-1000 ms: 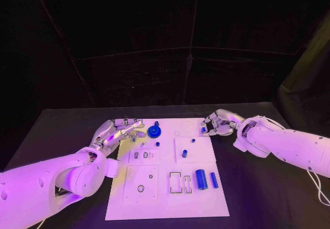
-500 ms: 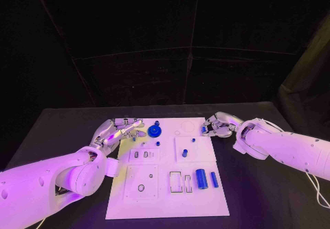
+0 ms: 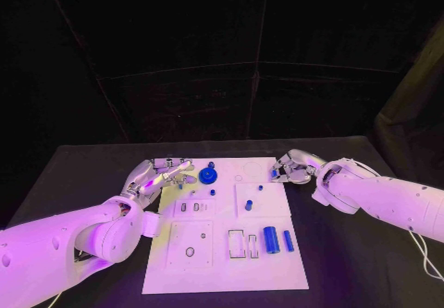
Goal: Assemble the parts on the task board
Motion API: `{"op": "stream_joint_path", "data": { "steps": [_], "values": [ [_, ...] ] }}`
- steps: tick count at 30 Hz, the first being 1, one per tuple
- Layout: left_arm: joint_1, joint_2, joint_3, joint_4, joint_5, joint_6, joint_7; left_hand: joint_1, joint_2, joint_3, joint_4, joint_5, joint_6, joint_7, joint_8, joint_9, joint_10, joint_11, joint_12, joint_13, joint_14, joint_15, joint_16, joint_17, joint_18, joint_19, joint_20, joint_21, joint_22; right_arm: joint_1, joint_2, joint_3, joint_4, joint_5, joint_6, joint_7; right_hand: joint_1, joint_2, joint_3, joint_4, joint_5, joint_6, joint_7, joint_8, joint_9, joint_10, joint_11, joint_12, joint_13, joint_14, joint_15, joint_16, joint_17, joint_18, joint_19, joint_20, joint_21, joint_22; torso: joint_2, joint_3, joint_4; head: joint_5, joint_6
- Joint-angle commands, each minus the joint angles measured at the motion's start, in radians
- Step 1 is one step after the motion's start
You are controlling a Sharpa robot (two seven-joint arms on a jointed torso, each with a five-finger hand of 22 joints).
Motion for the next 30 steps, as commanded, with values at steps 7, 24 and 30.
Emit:
{"op": "stream_joint_path", "data": {
  "steps": [7,24,30],
  "values": [
    [0.001,-0.002,0.001,0.002,-0.005,0.011,0.001,0.003,0.009,0.000,-0.006,0.003,-0.005,-0.003,-0.005,0.000,-0.004,0.000,-0.007,-0.001,0.001,0.002,-0.007,0.001,0.014,0.006,-0.001,-0.005,-0.001,0.001,-0.004,0.000,0.011,0.002,-0.124,0.015,0.018,0.045,0.055,-0.023,-0.058,0.063,-0.026,0.030,0.009,0.027,-0.021,0.028,0.027,0.072,-0.022,0.013,0.109,-0.007,0.027,-0.017,0.018,0.052,-0.001,-0.0003,0.0012,0.001,0.000],
    [0.004,-0.009,0.001,0.008,0.030,0.015,-0.012,0.002,0.009,0.000,-0.007,0.002,-0.006,-0.003,-0.005,0.000,-0.005,0.000,-0.007,-0.001,0.001,0.002,-0.008,0.001,0.013,0.006,-0.001,-0.005,-0.001,0.021,0.000,0.002,0.248,-0.053,-0.207,-0.205,-0.003,0.045,0.079,-0.029,-0.070,0.065,-0.028,0.029,0.007,0.026,-0.023,0.019,0.022,0.072,-0.025,0.012,0.106,-0.008,0.031,-0.022,0.020,0.058,-0.009,-0.0096,0.0031,0.015,0.002],
    [0.008,-0.011,0.001,0.007,0.043,0.019,-0.014,0.002,0.009,0.000,-0.007,0.002,-0.006,-0.003,-0.005,0.000,-0.005,0.000,-0.007,-0.001,0.001,0.002,-0.008,0.001,0.013,0.006,-0.001,-0.005,-0.001,0.025,0.080,0.002,0.278,-0.108,-0.197,-0.258,-0.007,0.047,0.082,-0.029,-0.070,0.064,-0.028,0.028,0.006,0.024,-0.023,0.014,0.017,0.071,-0.025,0.009,0.103,-0.008,0.031,-0.023,0.021,0.058,-0.011,-0.0142,0.0058,0.022,-0.004]
  ]
}}
